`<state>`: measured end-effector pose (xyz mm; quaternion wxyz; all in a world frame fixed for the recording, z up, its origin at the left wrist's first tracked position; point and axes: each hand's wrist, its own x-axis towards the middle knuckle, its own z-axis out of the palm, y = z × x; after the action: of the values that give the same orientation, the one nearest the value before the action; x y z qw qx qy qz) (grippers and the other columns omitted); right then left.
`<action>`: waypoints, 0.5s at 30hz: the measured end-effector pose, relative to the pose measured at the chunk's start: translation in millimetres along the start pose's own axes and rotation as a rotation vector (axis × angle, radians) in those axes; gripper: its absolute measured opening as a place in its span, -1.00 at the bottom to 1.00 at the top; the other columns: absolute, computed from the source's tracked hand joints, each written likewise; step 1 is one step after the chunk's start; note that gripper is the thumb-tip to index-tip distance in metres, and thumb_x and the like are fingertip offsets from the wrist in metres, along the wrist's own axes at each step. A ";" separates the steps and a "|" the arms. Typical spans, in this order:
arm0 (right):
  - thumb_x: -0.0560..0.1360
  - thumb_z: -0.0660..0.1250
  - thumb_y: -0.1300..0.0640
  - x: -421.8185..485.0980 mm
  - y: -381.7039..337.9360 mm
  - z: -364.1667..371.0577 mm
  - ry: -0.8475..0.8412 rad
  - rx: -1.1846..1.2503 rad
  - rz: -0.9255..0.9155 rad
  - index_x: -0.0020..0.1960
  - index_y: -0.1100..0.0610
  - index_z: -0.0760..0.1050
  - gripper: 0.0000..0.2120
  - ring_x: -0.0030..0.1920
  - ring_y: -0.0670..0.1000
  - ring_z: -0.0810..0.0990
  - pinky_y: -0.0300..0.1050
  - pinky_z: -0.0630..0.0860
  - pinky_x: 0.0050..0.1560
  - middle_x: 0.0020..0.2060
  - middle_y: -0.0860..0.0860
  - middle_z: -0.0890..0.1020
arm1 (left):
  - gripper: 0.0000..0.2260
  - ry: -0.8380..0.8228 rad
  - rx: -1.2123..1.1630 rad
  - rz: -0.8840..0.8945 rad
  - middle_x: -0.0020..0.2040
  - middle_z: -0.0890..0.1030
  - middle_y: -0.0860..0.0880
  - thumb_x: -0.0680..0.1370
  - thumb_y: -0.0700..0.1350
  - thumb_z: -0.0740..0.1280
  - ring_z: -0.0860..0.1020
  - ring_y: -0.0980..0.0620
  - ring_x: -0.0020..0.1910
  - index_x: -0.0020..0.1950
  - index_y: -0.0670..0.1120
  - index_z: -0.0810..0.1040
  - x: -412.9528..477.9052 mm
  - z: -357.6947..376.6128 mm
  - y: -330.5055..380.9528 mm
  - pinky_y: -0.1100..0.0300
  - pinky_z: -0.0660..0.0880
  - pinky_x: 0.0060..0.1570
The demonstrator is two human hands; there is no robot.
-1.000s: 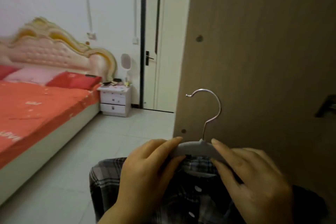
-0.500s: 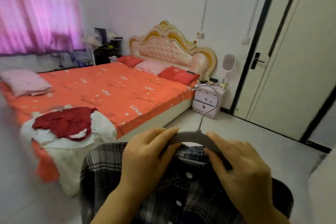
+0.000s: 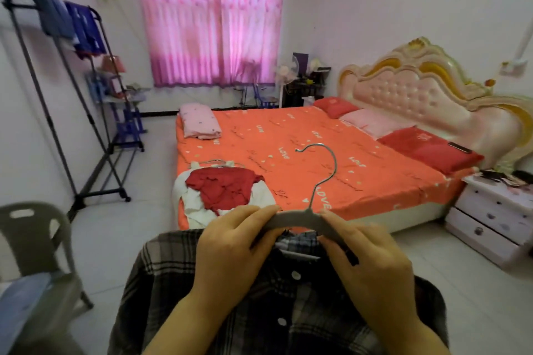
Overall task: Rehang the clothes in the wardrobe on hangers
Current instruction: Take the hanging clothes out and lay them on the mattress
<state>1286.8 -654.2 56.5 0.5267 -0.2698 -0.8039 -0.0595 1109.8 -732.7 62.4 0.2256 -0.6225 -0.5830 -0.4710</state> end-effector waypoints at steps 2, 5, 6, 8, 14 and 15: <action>0.35 0.43 0.13 14.3 14.4 23.8 -0.015 0.025 -0.016 0.13 0.08 0.60 -0.65 -0.21 0.02 0.61 -0.16 0.51 -0.27 -0.21 0.00 0.66 | -0.70 -0.002 0.005 -0.049 -0.09 0.64 -0.02 0.49 -0.01 0.30 0.52 0.14 -0.27 0.08 -0.15 0.64 9.6 10.3 -14.7 0.16 0.56 -0.30; 0.34 0.43 0.14 31.5 34.7 61.9 -0.023 0.065 -0.047 0.13 0.10 0.61 -0.65 -0.18 -0.02 0.51 -0.22 0.42 -0.20 -0.23 0.00 0.65 | -0.69 -0.006 0.034 -0.105 -0.09 0.64 0.00 0.48 0.00 0.30 0.42 0.25 -0.23 0.09 -0.15 0.64 21.4 27.0 -41.1 0.26 0.52 -0.23; 0.34 0.43 0.14 36.5 41.9 75.7 -0.029 0.076 -0.053 0.12 0.10 0.62 -0.66 -0.17 -0.04 0.48 -0.21 0.40 -0.18 -0.23 0.01 0.65 | -0.69 -0.005 0.041 -0.116 -0.09 0.64 0.00 0.48 0.00 0.30 0.43 0.25 -0.22 0.09 -0.15 0.64 25.2 33.9 -51.0 0.28 0.50 -0.21; 0.35 0.43 0.13 46.0 55.7 104.8 -0.052 0.104 -0.064 0.12 0.11 0.62 -0.66 -0.17 -0.05 0.46 -0.19 0.40 -0.18 -0.23 0.01 0.65 | -0.70 0.003 0.055 -0.132 -0.10 0.64 0.01 0.48 0.00 0.31 0.46 0.24 -0.21 0.08 -0.15 0.64 32.2 49.3 -73.3 0.28 0.50 -0.20; 0.38 0.42 0.09 87.2 93.2 209.3 -0.086 0.108 -0.102 0.14 0.08 0.61 -0.67 -0.18 -0.06 0.45 -0.20 0.39 -0.22 -0.24 -0.01 0.65 | -0.71 0.073 0.081 -0.163 -0.10 0.64 0.01 0.47 0.00 0.30 0.58 0.10 -0.20 0.08 -0.13 0.64 62.1 102.3 -166.3 0.19 0.52 -0.19; 0.38 0.41 0.08 96.2 98.5 229.0 -0.093 0.103 -0.106 0.14 0.08 0.61 -0.67 -0.18 -0.05 0.45 -0.18 0.39 -0.23 -0.25 -0.01 0.65 | -0.71 0.087 0.088 -0.163 -0.10 0.64 0.01 0.47 0.00 0.30 0.57 0.10 -0.21 0.08 -0.13 0.64 69.8 111.4 -184.7 0.18 0.52 -0.20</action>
<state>1120.3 -448.0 22.2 0.4979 -0.2019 -0.8427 -0.0335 963.9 -564.0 21.5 0.2385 -0.5416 -0.6413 -0.4883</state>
